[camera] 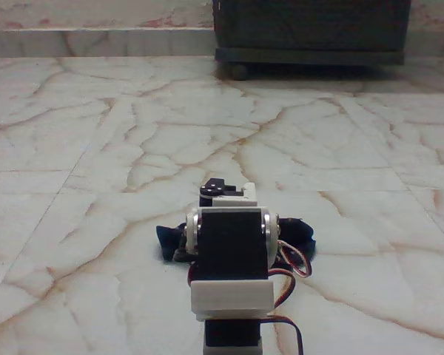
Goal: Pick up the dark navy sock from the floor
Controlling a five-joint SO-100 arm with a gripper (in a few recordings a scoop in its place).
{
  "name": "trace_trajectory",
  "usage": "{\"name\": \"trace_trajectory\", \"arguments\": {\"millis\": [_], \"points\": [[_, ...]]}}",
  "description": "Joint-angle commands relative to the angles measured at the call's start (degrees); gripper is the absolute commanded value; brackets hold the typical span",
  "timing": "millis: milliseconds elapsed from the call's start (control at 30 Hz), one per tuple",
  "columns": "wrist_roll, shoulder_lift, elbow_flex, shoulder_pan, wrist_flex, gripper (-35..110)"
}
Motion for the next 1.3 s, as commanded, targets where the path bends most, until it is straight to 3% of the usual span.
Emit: {"name": "trace_trajectory", "arguments": {"millis": [0,533,933,1100,1267], "points": [[-1.67,2.2,0.0,5.8,-0.7,0],[-1.14,0.88,-1.23,5.71,-0.35,0],[3.25,-27.42,-26.98,6.06,1.49,0],[14.68,-38.5,-39.46,6.06,7.29,0],[33.75,-40.34,-45.44,5.98,12.92,0]]}}
